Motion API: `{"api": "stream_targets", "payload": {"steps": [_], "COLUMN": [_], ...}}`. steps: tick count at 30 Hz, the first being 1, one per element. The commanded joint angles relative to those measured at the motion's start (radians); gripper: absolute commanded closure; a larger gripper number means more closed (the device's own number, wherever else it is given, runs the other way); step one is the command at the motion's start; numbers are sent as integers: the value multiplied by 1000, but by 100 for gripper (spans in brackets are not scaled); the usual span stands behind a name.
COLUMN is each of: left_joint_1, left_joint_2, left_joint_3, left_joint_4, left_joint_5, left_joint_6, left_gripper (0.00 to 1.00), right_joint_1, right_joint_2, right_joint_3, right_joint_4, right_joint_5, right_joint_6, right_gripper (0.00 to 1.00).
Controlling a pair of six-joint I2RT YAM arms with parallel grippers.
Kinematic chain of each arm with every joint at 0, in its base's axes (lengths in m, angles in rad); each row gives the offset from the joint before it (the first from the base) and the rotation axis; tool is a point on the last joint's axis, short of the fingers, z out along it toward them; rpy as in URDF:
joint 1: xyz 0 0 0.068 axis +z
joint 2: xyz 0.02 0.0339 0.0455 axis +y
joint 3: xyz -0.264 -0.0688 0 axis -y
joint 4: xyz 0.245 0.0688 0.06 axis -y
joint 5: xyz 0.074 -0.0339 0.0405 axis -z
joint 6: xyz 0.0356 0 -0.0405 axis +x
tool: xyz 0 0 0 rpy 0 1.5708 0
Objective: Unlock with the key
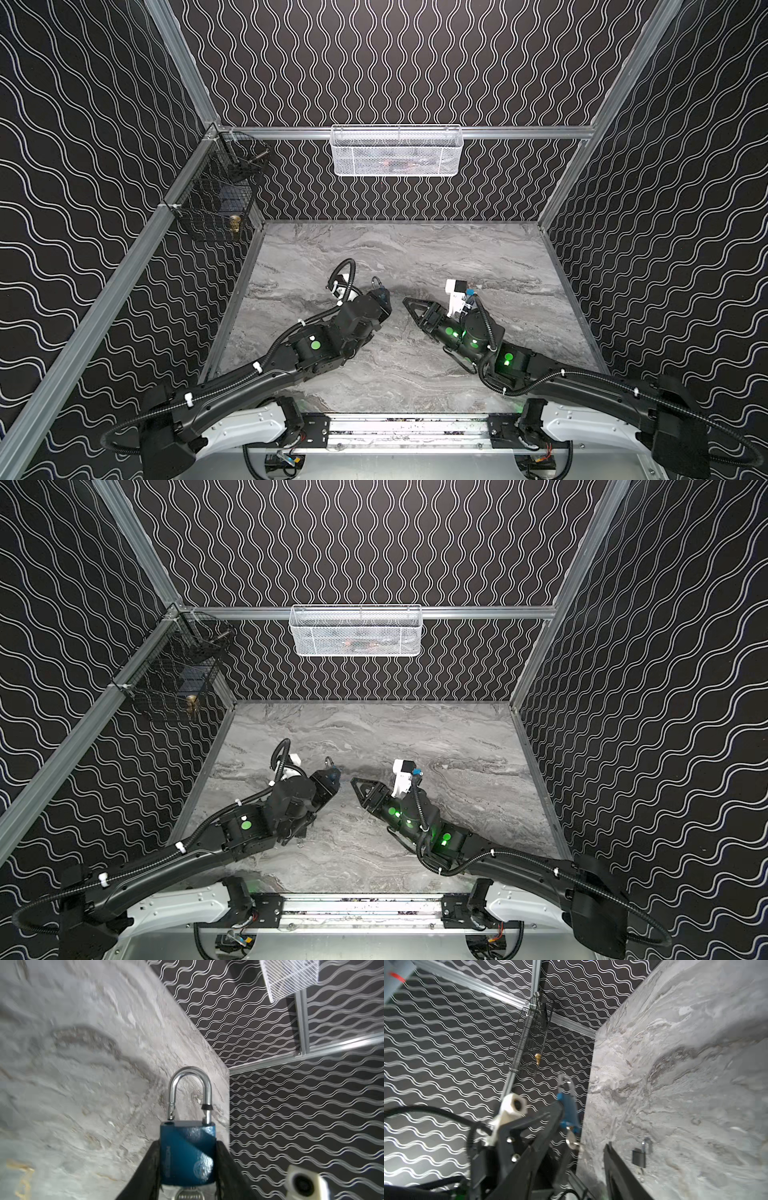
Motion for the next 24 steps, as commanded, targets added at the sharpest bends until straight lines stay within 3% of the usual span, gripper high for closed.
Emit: {"api": "stream_targets", "payload": {"steps": [1, 8, 12, 21, 24], "left_joint_1": [2, 2, 2, 2, 2], "left_joint_2": [-28, -93, -135, -218, -245], "left_joint_3": [19, -112, -183, -368, -434], "left_joint_4": [2, 156, 246, 501, 603], "left_joint_5": [-54, 48, 109, 204, 230], "left_joint_6": [337, 789, 980, 1227, 1284], "left_gripper": [100, 100, 100, 100, 100], "right_joint_1": [-7, -71, -131, -202, -202], "right_joint_2": [-22, -36, -23, 61, 113], "right_joint_3": [52, 137, 198, 338, 426], "right_joint_4": [-163, -404, -519, -648, -719], "right_joint_5": [-4, -73, -134, -371, -384], "right_joint_6": [-149, -281, -371, -527, -582], "right_gripper": [40, 27, 22, 20, 20]}}
